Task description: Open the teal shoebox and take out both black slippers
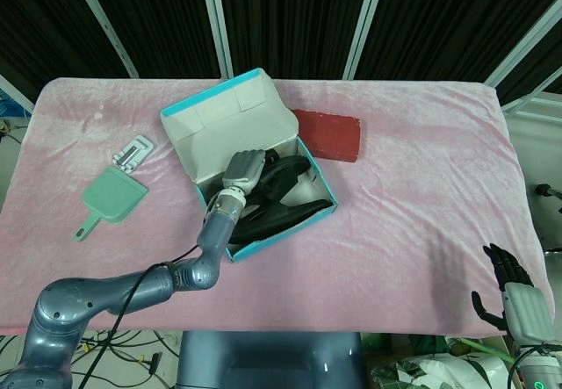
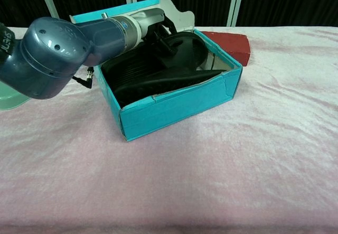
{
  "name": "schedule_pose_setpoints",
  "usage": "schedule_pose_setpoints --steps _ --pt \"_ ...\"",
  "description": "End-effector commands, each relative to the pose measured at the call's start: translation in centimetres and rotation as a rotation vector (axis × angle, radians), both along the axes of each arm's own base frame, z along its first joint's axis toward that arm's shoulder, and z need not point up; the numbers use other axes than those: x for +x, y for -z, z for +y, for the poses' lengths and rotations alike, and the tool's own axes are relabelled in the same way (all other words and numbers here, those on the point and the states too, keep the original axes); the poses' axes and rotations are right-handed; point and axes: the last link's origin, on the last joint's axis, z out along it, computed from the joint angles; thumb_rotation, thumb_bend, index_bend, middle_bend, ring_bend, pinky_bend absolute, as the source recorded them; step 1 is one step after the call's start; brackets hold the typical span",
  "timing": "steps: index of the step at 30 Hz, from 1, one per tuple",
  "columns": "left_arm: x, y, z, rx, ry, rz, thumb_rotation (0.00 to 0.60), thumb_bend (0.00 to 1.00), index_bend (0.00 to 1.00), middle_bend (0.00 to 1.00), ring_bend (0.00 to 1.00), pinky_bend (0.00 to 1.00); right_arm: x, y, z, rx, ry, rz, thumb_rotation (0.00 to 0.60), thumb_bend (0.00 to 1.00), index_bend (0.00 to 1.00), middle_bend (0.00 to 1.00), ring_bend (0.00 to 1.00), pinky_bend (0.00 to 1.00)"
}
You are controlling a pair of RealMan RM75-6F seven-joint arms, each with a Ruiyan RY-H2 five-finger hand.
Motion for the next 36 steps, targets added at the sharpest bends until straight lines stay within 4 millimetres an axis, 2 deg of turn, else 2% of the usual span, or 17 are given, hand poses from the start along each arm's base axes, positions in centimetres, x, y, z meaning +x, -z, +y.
schedule_pose_setpoints --steps 1,4,7,13,22,27,32,33,36 --pt "0.2 0.1 0.1 0.052 -0.02 0.047 0.6 0.55 0.4 0.53 0.52 0.85 0.0 0.0 0.0 -0.001 0.001 0.001 0.6 0.36 0.0 0.05 0.0 0.14" --pt "0.5 0.2 0.2 0.101 -0.009 0.102 0.6 0.56 0.4 0.54 0.55 0.9 0.0 0.0 0.1 -0.002 0.004 0.002 0.6 0.36 0.0 0.05 0.0 0.14" --pt "0.9 0.3 0.3 0.128 0.046 0.161 0.6 0.56 0.39 0.53 0.53 0.91 0.1 -0.1 0.2 -0.005 0.006 0.003 0.6 0.36 0.0 0.05 0.0 0.14" --pt "1.0 0.2 0.2 0.173 0.329 0.308 0.6 0.54 0.37 0.48 0.41 0.75 0.1 -0.1 0.2 -0.004 0.007 0.003 0.6 0.36 0.0 0.05 0.0 0.14" --pt "0.8 -0.5 -0.2 0.239 0.582 0.33 0.6 0.53 0.38 0.5 0.41 0.71 0.3 0.2 0.0 0.01 -0.004 0.005 0.6 0.36 0.0 0.05 0.0 0.14" --pt "0.5 -0.7 -0.3 0.229 0.652 0.322 0.6 0.53 0.38 0.51 0.41 0.69 0.9 0.5 -0.5 0.023 -0.031 0.002 0.6 0.37 0.0 0.05 0.0 0.14" --pt "0.6 -0.4 -0.4 0.191 0.695 0.311 0.6 0.52 0.39 0.51 0.41 0.68 2.9 1.0 -2.0 0.057 -0.134 0.001 0.6 0.47 0.0 0.06 0.0 0.14" --pt "0.8 -0.2 -0.4 0.179 0.692 0.298 0.6 0.52 0.38 0.51 0.41 0.68 4.4 1.3 -3.0 0.076 -0.21 0.001 0.6 0.5 0.0 0.06 0.0 0.14" --pt "1.3 0.1 -0.4 0.158 0.68 0.277 0.6 0.52 0.38 0.51 0.41 0.68 6.8 1.9 -4.6 0.126 -0.316 0.004 0.6 0.58 0.01 0.06 0.0 0.14"
